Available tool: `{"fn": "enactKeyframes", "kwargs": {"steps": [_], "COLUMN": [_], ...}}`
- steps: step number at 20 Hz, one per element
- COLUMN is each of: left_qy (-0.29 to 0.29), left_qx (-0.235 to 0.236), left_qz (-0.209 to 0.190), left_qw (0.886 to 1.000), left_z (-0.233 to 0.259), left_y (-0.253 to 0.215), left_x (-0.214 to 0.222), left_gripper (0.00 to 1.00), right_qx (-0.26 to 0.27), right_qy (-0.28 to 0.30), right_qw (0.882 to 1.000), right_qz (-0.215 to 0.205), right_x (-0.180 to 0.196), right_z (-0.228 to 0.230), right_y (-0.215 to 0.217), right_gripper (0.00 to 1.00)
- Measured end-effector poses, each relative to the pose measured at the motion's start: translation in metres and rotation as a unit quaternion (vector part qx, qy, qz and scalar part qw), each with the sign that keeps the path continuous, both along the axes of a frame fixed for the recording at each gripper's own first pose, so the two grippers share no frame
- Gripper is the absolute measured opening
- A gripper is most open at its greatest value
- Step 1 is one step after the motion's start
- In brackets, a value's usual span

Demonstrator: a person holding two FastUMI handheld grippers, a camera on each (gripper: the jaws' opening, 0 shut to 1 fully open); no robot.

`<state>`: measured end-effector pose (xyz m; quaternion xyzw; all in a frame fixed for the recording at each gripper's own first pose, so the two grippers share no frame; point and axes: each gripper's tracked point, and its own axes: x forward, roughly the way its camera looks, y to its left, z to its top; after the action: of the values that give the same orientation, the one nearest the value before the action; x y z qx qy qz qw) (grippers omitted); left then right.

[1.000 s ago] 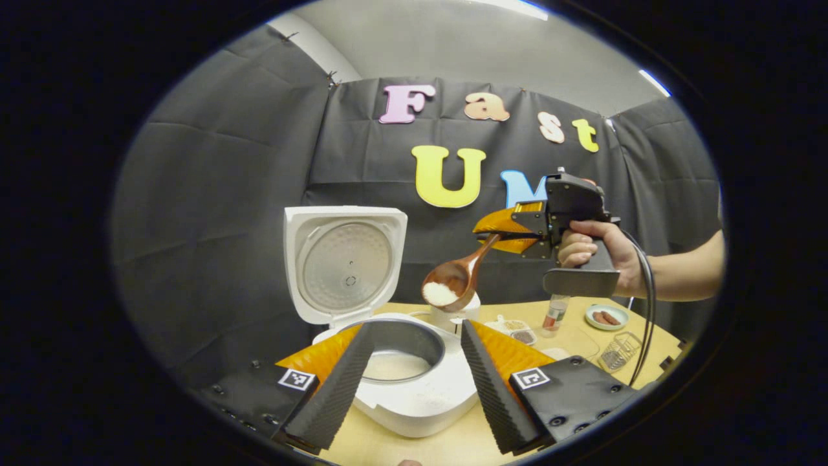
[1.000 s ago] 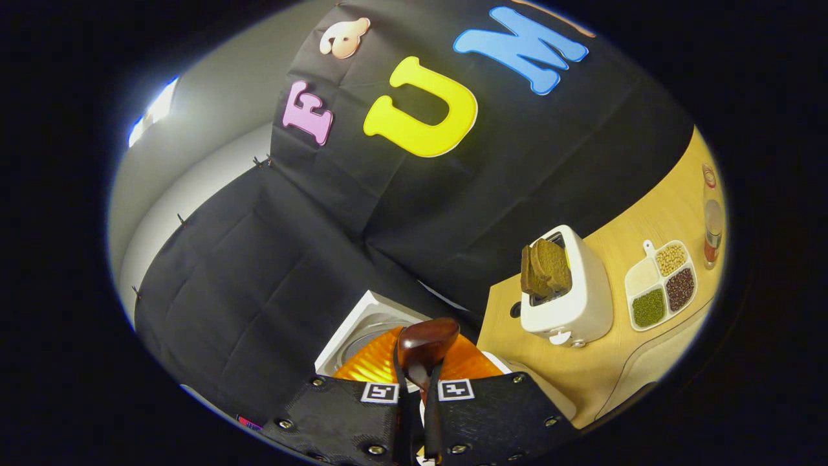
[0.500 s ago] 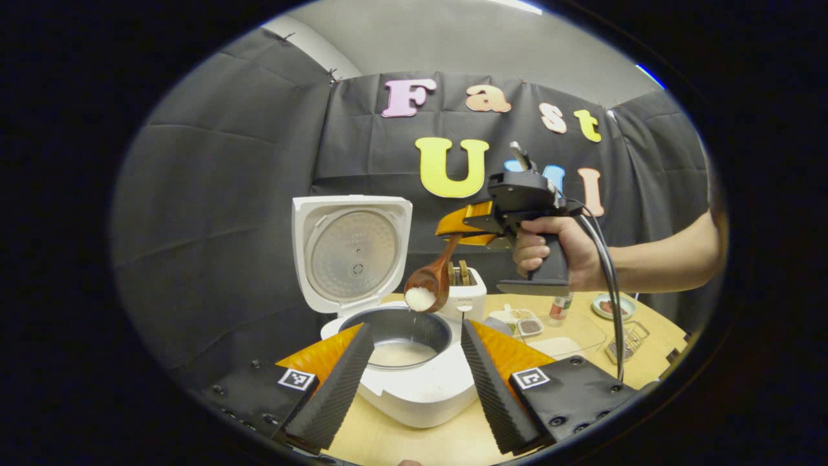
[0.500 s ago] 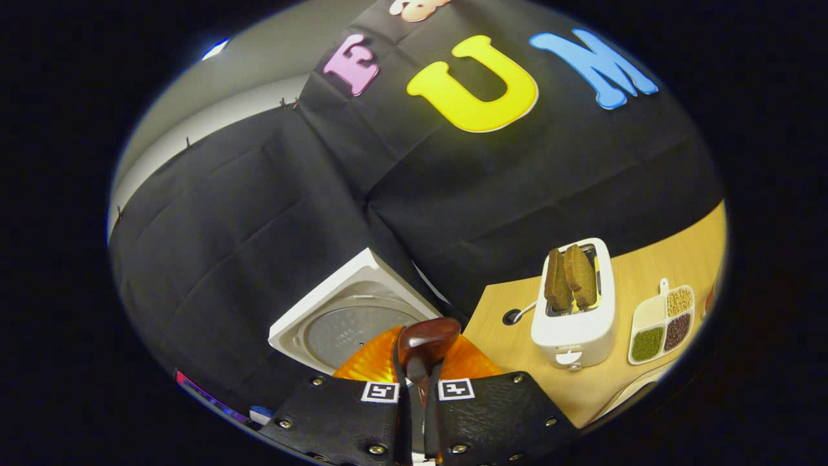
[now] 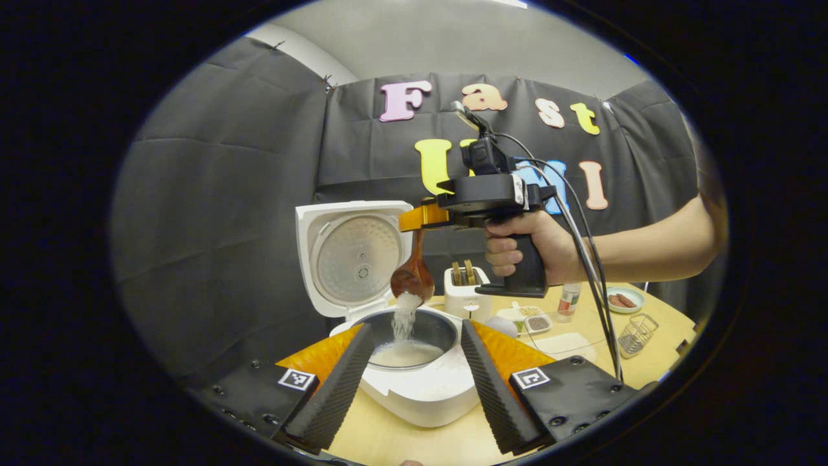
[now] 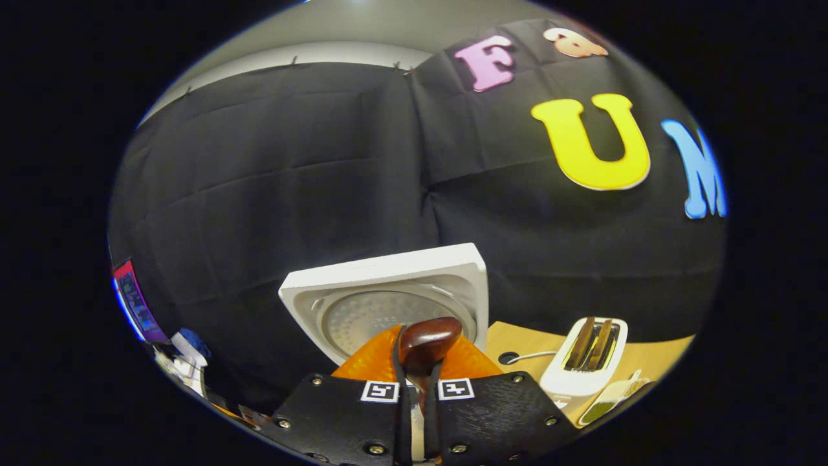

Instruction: Close the left gripper, press the button to open the rice cooker; take a wooden spoon from the chopstick holder with the right hand, scoop a spoonful of rice and pour it into the rice cooker, then put the wooden spoon back into the chopstick holder.

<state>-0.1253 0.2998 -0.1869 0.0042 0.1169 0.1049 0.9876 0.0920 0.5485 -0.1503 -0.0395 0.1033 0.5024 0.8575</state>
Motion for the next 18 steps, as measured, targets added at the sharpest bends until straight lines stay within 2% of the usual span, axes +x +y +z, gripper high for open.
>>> {"fn": "enactKeyframes", "kwargs": {"steps": [2,5,7,8,10,13,15,18], "left_qy": [0.001,0.001,0.0,0.0,0.0,-0.005,-0.01,-0.02], "left_qx": [0.0,0.001,0.0,0.0,0.0,0.0,-0.009,-0.024], "left_qz": [0.0,0.001,0.002,0.003,0.003,0.0,-0.002,-0.007], "left_qw": [1.0,1.0,1.0,1.0,1.0,1.0,1.0,0.999], "left_z": [-0.001,-0.002,-0.002,-0.002,0.0,0.005,0.011,0.021], "left_y": [0.0,0.0,0.0,-0.001,-0.001,-0.003,-0.004,-0.011], "left_x": [-0.001,0.0,-0.001,-0.001,-0.001,-0.001,-0.001,0.001], "left_gripper": [0.95,0.95,0.95,0.95,0.95,0.95,0.95,0.95], "right_qx": [-0.03,-0.069,-0.083,-0.076,-0.049,0.019,0.069,0.128], "right_qy": [-0.064,-0.145,-0.174,-0.169,-0.131,-0.031,0.044,0.13], "right_qw": [0.997,0.983,0.976,0.977,0.986,0.998,0.997,0.983], "right_qz": [0.036,0.083,0.101,0.103,0.089,0.045,0.013,-0.03], "right_x": [-0.018,-0.042,-0.049,-0.051,-0.041,-0.021,-0.001,0.02], "right_z": [0.004,0.003,0.001,0.001,0.012,0.033,0.04,0.051], "right_y": [0.008,0.012,0.014,0.013,0.005,-0.02,-0.038,-0.07], "right_gripper": [0.07,0.07,0.08,0.08,0.07,0.08,0.08,0.07]}}
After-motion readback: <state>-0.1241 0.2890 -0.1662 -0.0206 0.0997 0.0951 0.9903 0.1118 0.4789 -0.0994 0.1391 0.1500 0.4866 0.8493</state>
